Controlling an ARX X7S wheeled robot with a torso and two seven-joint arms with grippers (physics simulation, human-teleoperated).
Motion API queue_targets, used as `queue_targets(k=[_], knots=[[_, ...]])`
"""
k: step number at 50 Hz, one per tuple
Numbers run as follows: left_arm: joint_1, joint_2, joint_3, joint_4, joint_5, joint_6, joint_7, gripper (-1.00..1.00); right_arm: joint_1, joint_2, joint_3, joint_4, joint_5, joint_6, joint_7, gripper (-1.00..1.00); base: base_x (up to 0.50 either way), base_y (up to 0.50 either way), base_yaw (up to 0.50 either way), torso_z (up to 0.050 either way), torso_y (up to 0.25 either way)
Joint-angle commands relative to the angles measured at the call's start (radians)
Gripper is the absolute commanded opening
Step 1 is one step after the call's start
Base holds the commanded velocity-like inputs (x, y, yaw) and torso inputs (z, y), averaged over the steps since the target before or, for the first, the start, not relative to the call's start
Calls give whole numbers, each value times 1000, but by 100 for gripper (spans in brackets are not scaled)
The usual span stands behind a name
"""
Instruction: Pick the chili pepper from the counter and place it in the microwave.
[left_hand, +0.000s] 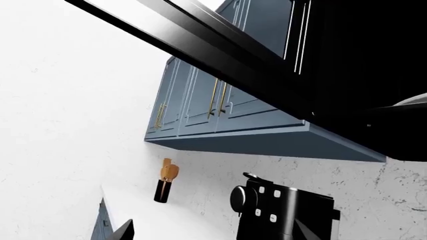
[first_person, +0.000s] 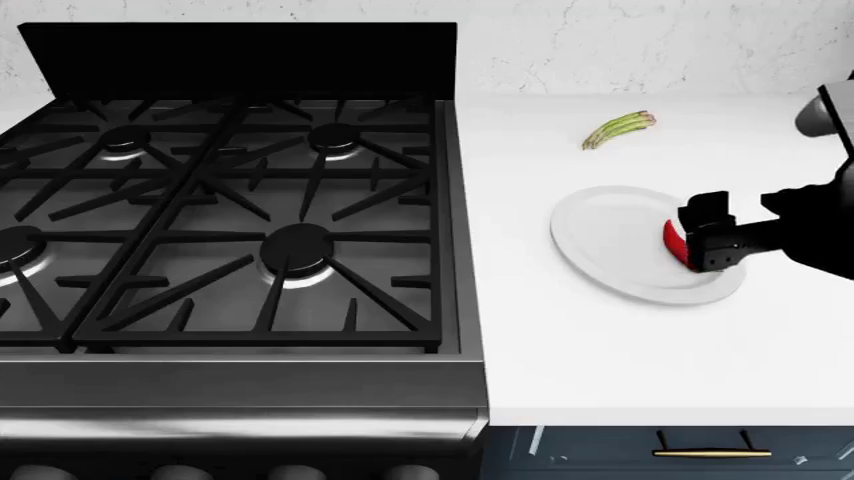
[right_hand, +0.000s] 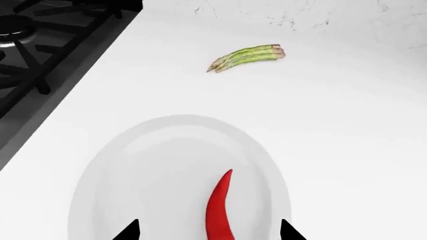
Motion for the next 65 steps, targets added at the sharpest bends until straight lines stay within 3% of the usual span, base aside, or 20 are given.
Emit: queue_targets(k=[1,27,37,65], knots=[[-23,-1,9,0,-7,-12,0,100,-52,-3,-9,25,-22,-62,-21,100,0,0,0,0,0],[-106,4,74,0,-1,-49,0,100,-99,15,-39,47,-72,-114,-52,100,0,0,0,0,0],[-77,-1,46,0,-6,-37,0,100,-115,22,-49,47,-73,-115,-54,100,0,0,0,0,0],[-152,-11,69,0,-34,-82,0,100,-169,23,-75,59,-100,-168,-97,100,0,0,0,0,0]])
